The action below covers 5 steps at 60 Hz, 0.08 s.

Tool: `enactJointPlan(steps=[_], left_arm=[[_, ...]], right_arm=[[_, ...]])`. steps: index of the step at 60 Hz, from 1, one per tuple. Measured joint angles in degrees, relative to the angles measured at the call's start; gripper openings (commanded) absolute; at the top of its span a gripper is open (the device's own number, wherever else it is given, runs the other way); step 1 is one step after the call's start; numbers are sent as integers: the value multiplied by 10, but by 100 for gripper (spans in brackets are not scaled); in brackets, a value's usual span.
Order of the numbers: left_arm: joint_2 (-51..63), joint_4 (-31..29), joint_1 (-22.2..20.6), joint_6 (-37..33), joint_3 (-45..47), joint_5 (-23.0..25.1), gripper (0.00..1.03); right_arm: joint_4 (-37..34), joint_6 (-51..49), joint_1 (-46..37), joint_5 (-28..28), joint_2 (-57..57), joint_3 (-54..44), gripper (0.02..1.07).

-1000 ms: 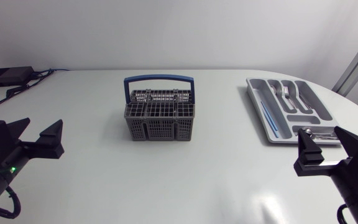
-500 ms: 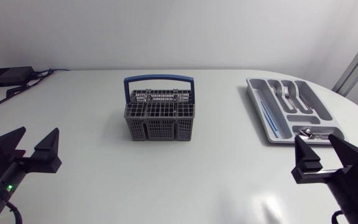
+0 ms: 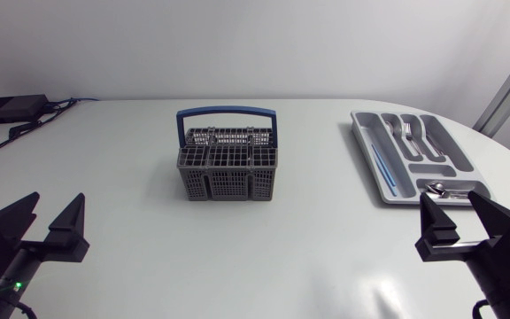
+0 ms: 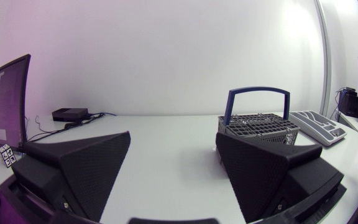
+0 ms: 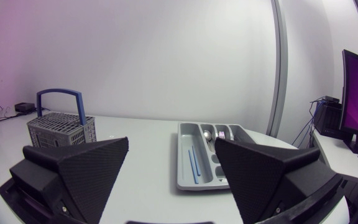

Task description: Unload the cutlery basket into the drawer organizer.

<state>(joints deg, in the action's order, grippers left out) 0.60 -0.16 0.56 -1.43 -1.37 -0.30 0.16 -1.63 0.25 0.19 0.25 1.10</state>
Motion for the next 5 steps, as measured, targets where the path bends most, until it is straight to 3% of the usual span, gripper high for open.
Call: enactJointPlan(steps=[5], left_arm=[[-2,0,0,0,0,0,96]], right_arm=[[0,0,0,0,0,0,102]])
